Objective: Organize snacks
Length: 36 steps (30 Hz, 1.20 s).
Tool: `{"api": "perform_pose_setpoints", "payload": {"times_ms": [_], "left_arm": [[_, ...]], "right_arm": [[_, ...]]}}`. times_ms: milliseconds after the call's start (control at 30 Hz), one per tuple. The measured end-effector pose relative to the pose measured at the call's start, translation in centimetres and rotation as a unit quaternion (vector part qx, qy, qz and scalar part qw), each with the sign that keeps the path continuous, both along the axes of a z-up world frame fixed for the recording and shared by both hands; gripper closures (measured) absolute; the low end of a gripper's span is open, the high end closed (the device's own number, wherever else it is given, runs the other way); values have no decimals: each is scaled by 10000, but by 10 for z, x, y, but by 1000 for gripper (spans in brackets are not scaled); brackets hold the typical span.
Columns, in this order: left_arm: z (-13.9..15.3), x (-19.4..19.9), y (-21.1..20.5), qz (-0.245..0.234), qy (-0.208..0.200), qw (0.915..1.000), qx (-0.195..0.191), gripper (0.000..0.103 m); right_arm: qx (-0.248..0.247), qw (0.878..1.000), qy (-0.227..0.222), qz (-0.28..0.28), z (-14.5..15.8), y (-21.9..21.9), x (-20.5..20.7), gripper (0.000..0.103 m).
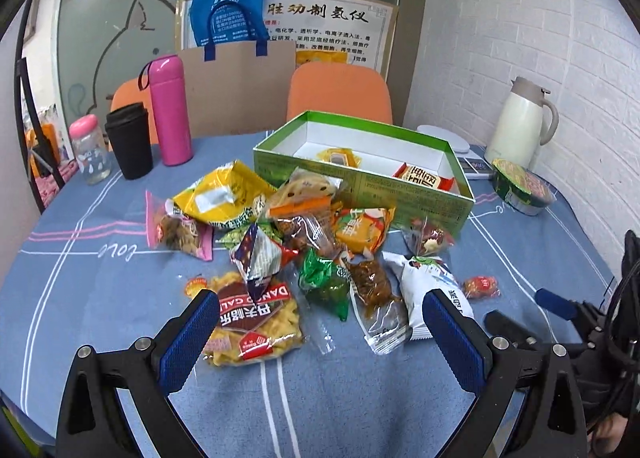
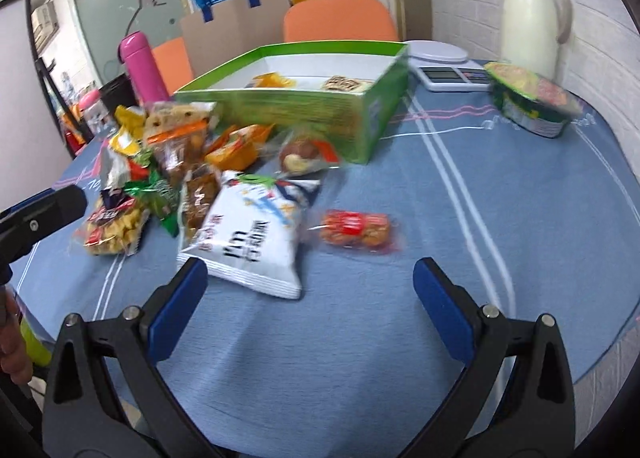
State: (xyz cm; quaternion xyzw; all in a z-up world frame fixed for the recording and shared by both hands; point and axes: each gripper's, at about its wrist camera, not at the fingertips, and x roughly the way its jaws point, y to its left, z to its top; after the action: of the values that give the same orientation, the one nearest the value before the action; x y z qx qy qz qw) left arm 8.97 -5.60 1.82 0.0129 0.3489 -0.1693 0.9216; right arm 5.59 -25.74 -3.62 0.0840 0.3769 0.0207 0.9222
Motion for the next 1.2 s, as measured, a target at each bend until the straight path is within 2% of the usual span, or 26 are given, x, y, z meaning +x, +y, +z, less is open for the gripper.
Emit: {"api": "perform_pose_setpoints", "payload": {"times_ms": [133, 233, 333, 367, 400, 433, 600, 767, 933, 1100, 1200], "left_arm": [[-2, 1, 3, 43, 34, 10000, -34, 0], [-1, 1, 8, 67, 11, 10000, -56, 0], [-2, 3, 14, 70, 52, 9999, -112, 0], [-3, 3, 16, 63, 48, 9999, -107, 0], [-3, 3, 19, 67, 42, 9999, -105, 0], [-3, 3, 23, 78, 56, 9999, -107, 0], [-14, 3, 41, 9, 220, 9995, -242, 1], [-33, 13, 49, -26, 633, 9974, -333, 16], [-36, 18, 52, 35, 651, 9973, -350, 16], [-36, 27, 66, 303, 693, 9963, -403, 16], [-40, 35, 67, 370, 769, 9959, -296, 16]], "right_arm": [[6, 9998, -29, 205, -1, 15, 14, 1], [188, 9995, 5, 235, -2, 19, 27, 1], [16, 9997, 129, 218, -8, 21, 34, 2], [2, 9996, 150, 224, -9, 21, 34, 14], [79, 9995, 189, 236, -11, 18, 32, 42], [197, 9994, 189, 207, -11, 14, 30, 44], [275, 9991, 259, 203, -10, 4, 20, 45], [279, 9989, 289, 254, -9, 5, 17, 45], [322, 9988, 311, 214, -9, 6, 18, 45], [326, 9988, 323, 192, -10, 6, 19, 44], [310, 9988, 333, 175, -10, 6, 19, 43]]}}
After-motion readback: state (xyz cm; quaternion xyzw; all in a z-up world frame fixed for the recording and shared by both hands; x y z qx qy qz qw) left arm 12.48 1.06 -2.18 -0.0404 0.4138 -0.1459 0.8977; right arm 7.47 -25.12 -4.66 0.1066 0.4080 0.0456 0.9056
